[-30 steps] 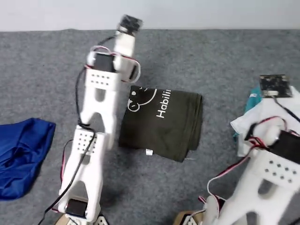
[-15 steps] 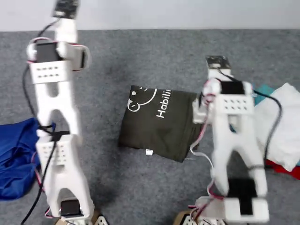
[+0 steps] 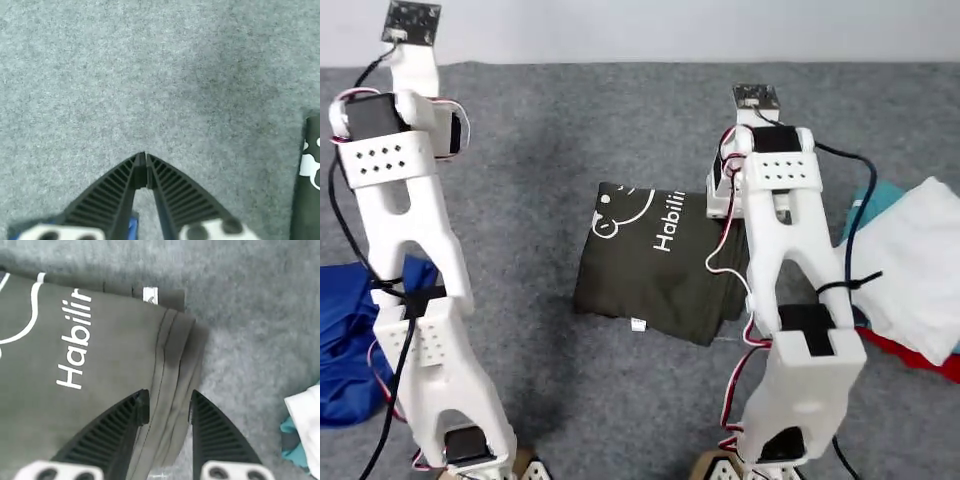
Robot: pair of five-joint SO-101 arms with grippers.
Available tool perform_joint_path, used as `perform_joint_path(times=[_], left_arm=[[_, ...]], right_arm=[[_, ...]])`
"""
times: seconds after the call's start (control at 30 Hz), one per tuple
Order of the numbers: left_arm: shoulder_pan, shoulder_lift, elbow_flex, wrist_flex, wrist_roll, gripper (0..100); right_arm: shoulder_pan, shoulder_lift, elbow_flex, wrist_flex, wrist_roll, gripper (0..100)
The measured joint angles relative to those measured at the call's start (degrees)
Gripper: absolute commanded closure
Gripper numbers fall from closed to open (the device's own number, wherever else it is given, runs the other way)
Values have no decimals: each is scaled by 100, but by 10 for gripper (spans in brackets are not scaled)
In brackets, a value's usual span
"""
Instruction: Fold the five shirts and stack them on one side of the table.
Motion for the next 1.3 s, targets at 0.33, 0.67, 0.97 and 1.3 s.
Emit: perform_joint_path(times=[0.33,0.67,0.97,1.3], left_arm=[[0,0,343,0,0,995],[0,0,352,0,0,995],[0,0,352,0,0,995],[0,0,352,0,0,995]], right_arm=[[9,404,0,-352,0,864],[44,870,-18,-800,0,935],[44,879,-88,-941,290,989],[70,888,-993,-949,765,989]])
